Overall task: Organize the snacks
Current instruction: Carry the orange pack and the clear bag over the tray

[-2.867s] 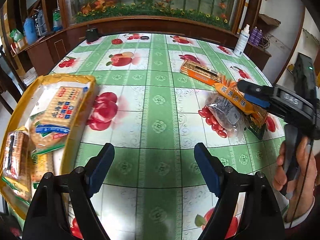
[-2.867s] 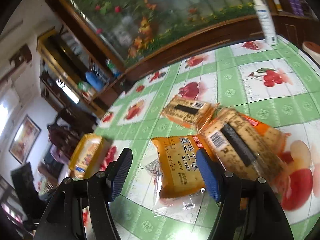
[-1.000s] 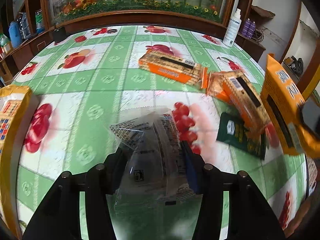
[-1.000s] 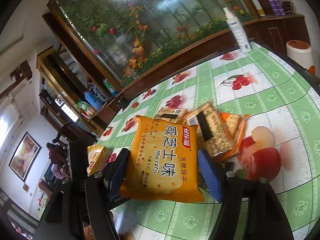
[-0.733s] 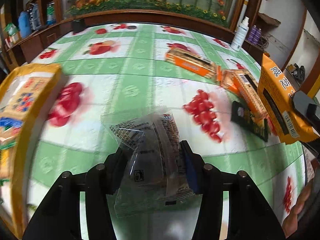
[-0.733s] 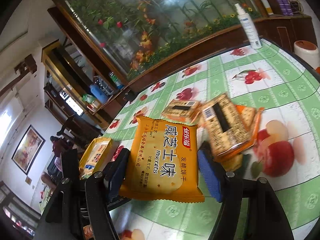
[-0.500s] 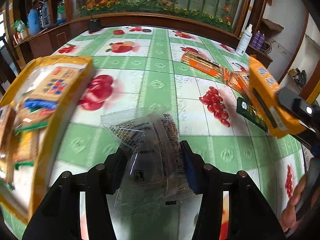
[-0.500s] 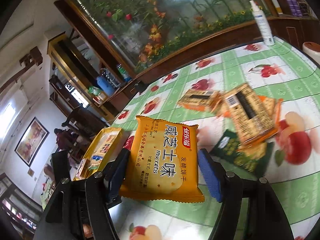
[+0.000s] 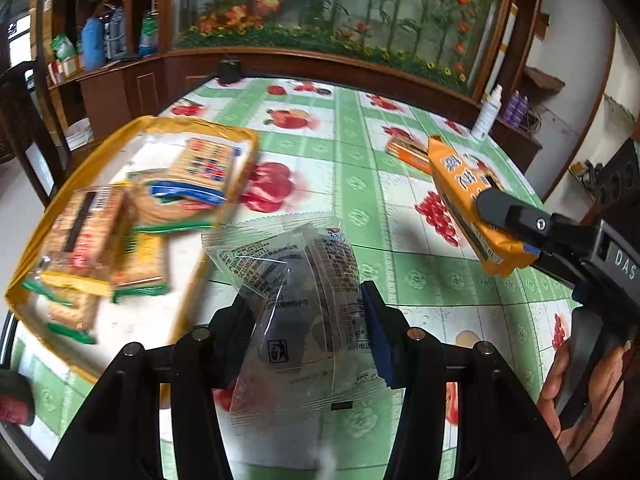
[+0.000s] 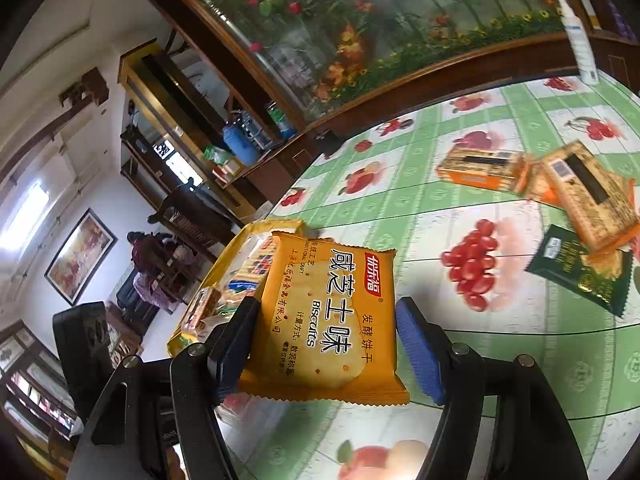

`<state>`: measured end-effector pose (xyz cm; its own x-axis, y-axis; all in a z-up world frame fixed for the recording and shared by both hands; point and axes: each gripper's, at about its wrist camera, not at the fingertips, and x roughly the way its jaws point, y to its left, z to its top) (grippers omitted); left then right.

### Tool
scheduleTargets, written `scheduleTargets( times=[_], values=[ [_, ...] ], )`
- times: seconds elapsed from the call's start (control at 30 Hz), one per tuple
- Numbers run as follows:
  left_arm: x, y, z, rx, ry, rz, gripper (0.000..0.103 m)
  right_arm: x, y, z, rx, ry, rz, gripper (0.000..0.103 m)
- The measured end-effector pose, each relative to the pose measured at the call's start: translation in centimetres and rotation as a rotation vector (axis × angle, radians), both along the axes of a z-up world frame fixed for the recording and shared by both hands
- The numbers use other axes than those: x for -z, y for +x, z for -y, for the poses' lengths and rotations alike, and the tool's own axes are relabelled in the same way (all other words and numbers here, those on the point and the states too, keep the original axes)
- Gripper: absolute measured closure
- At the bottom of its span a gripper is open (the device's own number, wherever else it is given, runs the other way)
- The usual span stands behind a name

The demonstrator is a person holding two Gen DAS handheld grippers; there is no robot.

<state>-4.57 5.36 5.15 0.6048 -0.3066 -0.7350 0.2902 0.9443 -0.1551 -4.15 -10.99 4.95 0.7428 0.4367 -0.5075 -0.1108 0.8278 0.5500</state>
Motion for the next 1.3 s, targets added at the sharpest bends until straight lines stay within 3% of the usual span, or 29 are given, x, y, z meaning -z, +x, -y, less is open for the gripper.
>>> scheduleTargets(
  times=[0.27,0.67,1.3],
  values=[
    [-1.7,-0.4,-3.5,-0.074,-0.006,0.058,0.053,-0.9,0.2,-2.9,-0.040,-0.012,0.007,0.032],
    [-1.8,-0.4,-7.5,-0.170,0.029,0.102,0.053,-2.4,-0.1,-7.4,-0.126,-0.038,0.041,0.032],
    [-1.1,0.5,-12.1,-0.265,0.042,0.102,0.053,-1.7,1.8,-12.8,-0.221,-0.060,0.026,0.032]
  ],
)
